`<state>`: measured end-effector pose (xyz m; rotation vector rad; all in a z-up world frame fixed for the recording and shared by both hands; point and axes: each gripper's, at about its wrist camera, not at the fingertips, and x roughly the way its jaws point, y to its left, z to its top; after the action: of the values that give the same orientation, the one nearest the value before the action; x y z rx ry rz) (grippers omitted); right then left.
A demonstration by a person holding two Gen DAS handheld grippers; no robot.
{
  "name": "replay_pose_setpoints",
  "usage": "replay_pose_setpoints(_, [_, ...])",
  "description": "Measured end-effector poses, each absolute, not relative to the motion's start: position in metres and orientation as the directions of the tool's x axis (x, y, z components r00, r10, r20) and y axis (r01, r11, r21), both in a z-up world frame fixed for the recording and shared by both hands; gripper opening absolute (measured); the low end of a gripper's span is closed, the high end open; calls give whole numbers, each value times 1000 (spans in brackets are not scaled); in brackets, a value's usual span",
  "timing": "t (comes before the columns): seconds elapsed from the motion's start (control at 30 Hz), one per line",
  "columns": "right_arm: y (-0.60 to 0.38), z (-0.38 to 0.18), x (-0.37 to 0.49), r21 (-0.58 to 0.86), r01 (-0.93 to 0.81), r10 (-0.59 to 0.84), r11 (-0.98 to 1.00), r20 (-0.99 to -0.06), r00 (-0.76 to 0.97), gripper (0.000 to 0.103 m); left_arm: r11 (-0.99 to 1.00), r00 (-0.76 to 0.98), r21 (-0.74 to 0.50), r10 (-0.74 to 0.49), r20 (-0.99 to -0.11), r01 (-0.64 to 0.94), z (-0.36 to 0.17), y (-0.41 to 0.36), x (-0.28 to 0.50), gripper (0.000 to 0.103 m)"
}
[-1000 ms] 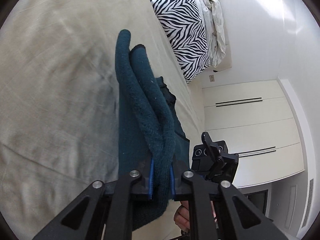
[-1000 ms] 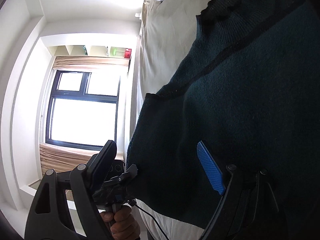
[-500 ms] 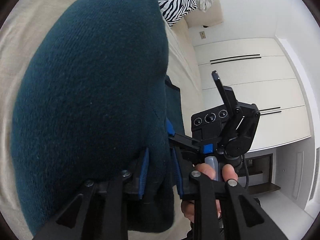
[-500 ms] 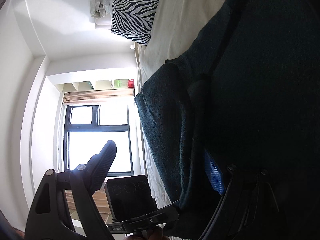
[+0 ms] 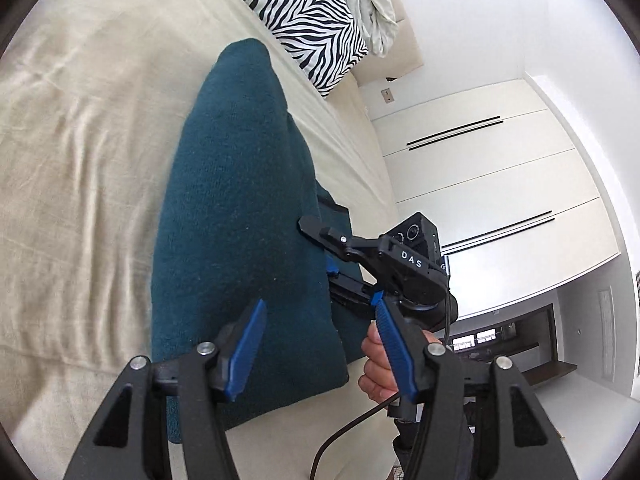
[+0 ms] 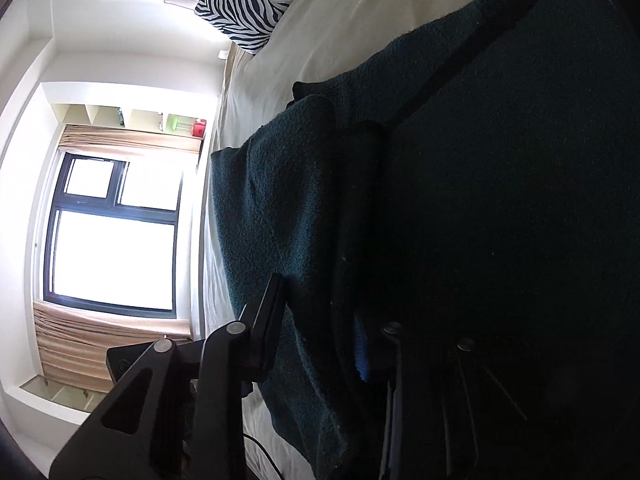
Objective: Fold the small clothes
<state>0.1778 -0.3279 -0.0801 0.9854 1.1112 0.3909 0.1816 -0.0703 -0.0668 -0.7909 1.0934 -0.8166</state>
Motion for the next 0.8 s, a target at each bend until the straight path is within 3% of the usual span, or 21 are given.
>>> replay_pose_setpoints(0.07, [-327,-73,173,778,179,664,602,-612,429,15,490,241,-855,-862,-445,173,-67,-73,182,60])
replay_pose_setpoints(0.17, [-334,-57,173,740,155,622,654,-643,447,13,499,232,-846,-859,-456,189,-64,-78,181,60])
replay_pose_setpoints(0.37, [-383,-25,157,704,157,551,692,-657,514,13,520,231,-826,-850,-473,219,-58,-92,188,62])
replay_pose_setpoints(0.6, [-444,-26,135,682,232,496,694,-685,533,13,554,208,-789,-832,-514,265,-54,-123,195,64])
replay_pose_setpoints(0.67, [-451,-27,128,682,240,488,691,-685,541,11,566,201,-775,-825,-529,282,-52,-134,199,64])
replay_pose_setpoints(0.73, [-463,-27,122,680,247,472,690,-682,558,2,572,195,-763,-820,-538,300,-50,-143,201,64])
replay_pose_setpoints(0.8, [-478,-21,114,693,256,460,674,-665,588,2,577,192,-755,-816,-545,312,-50,-151,204,64])
